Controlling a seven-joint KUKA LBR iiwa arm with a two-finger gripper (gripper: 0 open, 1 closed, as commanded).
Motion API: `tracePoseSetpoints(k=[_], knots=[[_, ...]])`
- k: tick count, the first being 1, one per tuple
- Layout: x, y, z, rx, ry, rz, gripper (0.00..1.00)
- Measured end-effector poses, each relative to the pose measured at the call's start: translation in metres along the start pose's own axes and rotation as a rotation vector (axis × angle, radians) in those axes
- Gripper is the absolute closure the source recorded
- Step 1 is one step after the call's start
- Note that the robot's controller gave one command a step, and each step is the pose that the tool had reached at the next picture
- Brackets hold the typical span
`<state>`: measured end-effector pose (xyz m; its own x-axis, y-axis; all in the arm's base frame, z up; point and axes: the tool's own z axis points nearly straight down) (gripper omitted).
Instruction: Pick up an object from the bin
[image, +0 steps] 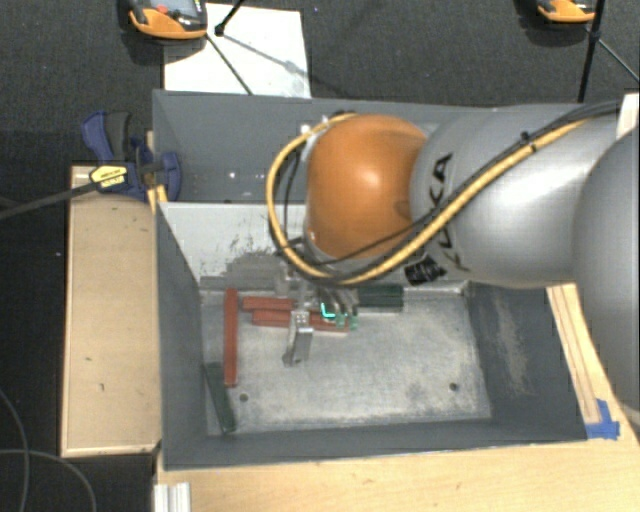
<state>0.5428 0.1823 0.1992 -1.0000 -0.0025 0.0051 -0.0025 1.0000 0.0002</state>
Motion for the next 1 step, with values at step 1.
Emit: tracePoseSetpoints(k=[1], knots=[[-0.0007, -0.0004, -0.0020, 0.000, -0.003, 0.001, 0.00]])
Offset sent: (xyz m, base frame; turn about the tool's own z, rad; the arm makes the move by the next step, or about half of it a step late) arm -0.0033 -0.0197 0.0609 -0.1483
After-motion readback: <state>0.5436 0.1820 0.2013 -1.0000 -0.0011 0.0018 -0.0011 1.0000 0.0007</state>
